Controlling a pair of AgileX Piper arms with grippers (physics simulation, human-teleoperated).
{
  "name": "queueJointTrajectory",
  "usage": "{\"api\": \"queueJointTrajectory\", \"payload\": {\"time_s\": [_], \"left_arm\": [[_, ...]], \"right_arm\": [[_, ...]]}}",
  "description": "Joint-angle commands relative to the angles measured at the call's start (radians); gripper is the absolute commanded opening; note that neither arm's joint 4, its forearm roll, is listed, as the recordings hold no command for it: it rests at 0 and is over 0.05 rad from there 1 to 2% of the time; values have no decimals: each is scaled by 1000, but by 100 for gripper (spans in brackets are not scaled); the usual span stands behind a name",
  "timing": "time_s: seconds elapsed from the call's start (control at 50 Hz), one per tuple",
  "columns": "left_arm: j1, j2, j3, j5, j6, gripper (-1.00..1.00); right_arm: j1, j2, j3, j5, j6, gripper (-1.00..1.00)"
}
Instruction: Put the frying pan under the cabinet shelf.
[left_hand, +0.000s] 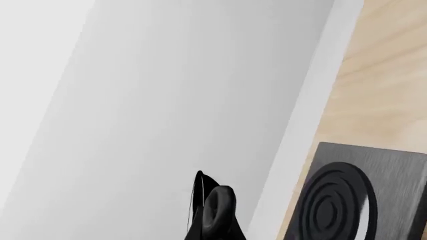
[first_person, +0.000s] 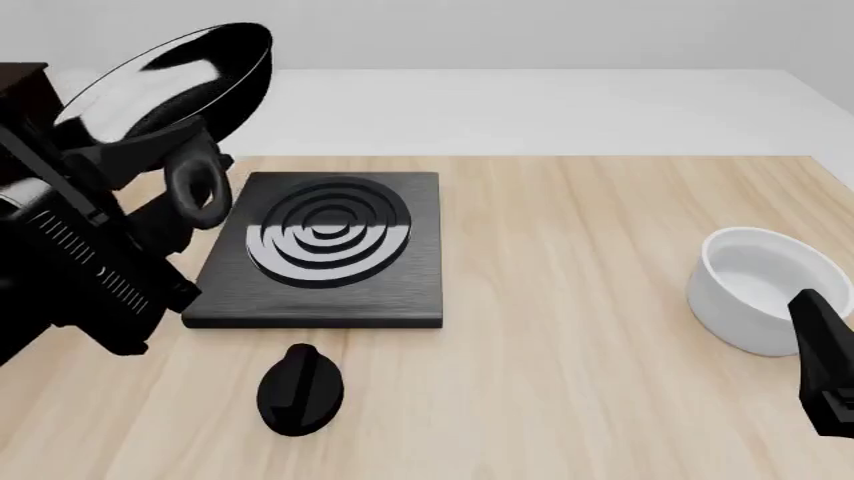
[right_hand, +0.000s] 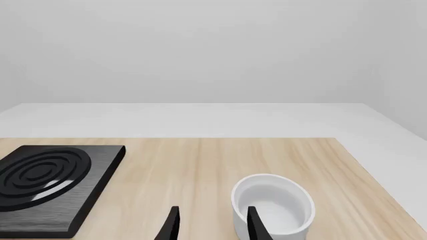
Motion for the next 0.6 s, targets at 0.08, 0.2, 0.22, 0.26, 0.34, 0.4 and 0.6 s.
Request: {"api": "queueJointTrajectory", "payload": {"time_s": [0.08,0.2,0.22,0.26,0.34,0.4,0.6], "left_arm": [[58,53,54,-113,-75,-100],[66,124,50,-162,-88,-100],[82,170,50,-196,-97,-100],[91,181,48,-202,-106,-100],[117,216,67,-239,-130,-100],[144,253,79,-279,-150,-100],[204,285,118,-335,-173,-100]], "right_arm": [[0,0,0,0,0,100],[0,0,0,0,0,100],[0,0,0,0,0,100],[0,0,0,0,0,100],[0,0,0,0,0,100],[0,0,0,0,0,100],[0,0,0,0,0,100]]}}
